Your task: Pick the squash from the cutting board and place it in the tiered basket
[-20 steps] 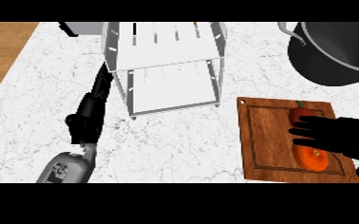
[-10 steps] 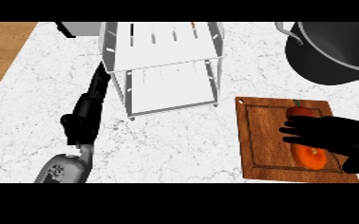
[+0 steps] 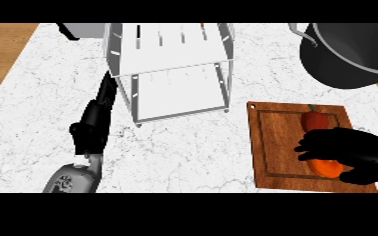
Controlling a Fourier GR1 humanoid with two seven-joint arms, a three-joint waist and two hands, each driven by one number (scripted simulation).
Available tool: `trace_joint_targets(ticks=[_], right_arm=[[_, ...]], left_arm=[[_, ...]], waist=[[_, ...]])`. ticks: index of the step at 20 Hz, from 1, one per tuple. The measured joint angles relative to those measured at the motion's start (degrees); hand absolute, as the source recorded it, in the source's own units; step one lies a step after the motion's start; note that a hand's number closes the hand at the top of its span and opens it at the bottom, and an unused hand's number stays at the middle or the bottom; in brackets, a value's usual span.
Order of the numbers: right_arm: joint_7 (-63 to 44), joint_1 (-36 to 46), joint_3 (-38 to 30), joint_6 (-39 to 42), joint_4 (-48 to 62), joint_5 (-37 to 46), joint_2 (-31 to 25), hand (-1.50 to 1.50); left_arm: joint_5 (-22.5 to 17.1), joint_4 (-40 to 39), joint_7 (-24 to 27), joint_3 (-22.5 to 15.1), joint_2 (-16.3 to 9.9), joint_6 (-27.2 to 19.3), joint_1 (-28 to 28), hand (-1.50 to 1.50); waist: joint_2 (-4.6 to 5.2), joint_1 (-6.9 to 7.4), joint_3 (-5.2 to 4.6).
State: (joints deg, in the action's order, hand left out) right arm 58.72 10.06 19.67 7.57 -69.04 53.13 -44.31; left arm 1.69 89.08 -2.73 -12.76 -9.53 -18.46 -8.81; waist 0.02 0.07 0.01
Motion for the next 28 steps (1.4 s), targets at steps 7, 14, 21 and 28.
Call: trace_joint_targets(ticks=[7, 14, 21, 28], right_arm=[[1.45, 0.03, -1.48, -5.33, -0.13, -0.02, 3.42, 1.5], [-13.74, 0.7, -0.74, -4.59, -1.54, 5.69, 10.5, 1.5], [-38.98, 0.61, -0.96, 1.11, -5.19, 13.21, 18.28, 1.5], [-65.3, 3.89, 1.37, 4.28, -12.08, 21.32, 33.57, 1.5]], left_arm=[[0.54, 0.18, 0.44, 0.75, 0.76, 0.62, 0.5, 0.0], [1.06, -0.1, -0.11, 1.37, 0.79, 1.0, 0.48, 0.0], [1.19, -0.51, -0.34, 1.92, 0.36, 0.73, 1.05, 0.0], [1.05, -0.94, -0.66, 2.03, 0.38, 0.86, 1.01, 0.0]], waist=[[-0.07, 0.01, -0.11], [-0.81, -0.72, -1.31], [-2.08, -2.34, -2.19], [-2.28, -2.09, -1.19]])
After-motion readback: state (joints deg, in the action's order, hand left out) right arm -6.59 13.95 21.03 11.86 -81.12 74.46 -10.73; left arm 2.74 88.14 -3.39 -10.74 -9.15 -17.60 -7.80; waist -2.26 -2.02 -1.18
